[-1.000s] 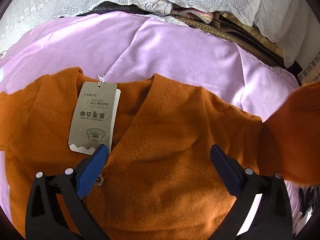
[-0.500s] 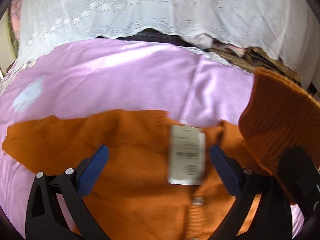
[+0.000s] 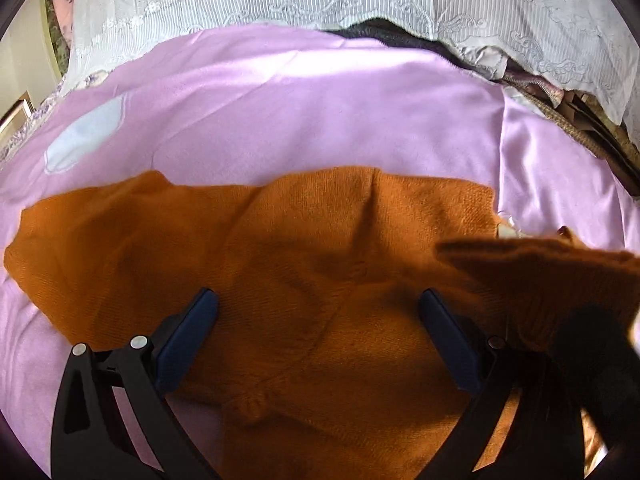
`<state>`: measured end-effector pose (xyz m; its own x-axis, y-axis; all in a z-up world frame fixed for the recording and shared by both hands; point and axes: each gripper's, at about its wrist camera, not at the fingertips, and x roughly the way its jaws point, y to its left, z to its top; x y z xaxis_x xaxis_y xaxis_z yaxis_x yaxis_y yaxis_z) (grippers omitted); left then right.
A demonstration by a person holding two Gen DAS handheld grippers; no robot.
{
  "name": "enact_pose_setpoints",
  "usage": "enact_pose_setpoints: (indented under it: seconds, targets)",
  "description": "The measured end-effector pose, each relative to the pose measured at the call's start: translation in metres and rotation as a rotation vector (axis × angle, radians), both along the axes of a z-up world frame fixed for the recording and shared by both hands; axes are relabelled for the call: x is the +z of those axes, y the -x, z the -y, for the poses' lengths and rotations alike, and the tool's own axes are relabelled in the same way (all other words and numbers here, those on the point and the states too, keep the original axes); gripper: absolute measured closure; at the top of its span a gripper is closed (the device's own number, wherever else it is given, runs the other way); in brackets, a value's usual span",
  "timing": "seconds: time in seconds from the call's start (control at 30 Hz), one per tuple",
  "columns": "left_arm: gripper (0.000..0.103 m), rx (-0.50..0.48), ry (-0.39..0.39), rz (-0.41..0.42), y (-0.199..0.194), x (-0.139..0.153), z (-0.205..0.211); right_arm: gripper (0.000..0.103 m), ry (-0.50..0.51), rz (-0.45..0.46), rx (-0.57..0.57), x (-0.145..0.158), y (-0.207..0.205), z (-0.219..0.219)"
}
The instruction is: Fold small clothes
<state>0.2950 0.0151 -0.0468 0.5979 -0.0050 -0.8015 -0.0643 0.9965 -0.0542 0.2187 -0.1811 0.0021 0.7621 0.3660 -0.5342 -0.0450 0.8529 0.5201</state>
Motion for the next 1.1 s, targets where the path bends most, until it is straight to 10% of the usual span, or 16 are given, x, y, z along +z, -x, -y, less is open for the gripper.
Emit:
enact_pose_setpoints:
  seconds: [0.33, 0.47, 0.63, 0.77, 0.87, 1.0, 1.1]
  targets:
    - [0.004, 0.140, 0.121, 0.125, 0.021, 0.045, -0.053, 0.064, 0.031, 0.126, -0.138, 0.039, 0.059, 0.090]
    - [0.004, 0.055, 0.120, 0.146, 0.030, 0.061, -0.034, 0.065, -0.008, 0.081, -0.195, 0.020, 0.066, 0.127]
    - [0.004, -0.207, 0.091, 0.035, 0.028, 0.032, 0.031, 0.076, -0.131, 0.002, -0.202, -0.005, 0.052, 0.156]
    - [0.004, -0.208, -0.046, -0.016, 0.021, -0.002, 0.051, 0.081, -0.155, -0.088, -0.208, -0.030, 0.033, 0.168]
    - [0.004, -0.201, -0.029, -0.006, 0.019, -0.002, 0.049, 0.103, -0.152, -0.198, -0.261, -0.060, 0.023, 0.187]
    - [0.004, -0.203, -0.036, 0.000, 0.021, -0.004, 0.048, 0.103, -0.271, -0.226, -0.276, -0.084, 0.024, 0.210]
    - [0.004, -0.166, -0.040, 0.007, 0.025, 0.000, 0.037, 0.098, -0.128, -0.205, -0.354, -0.068, 0.038, 0.204]
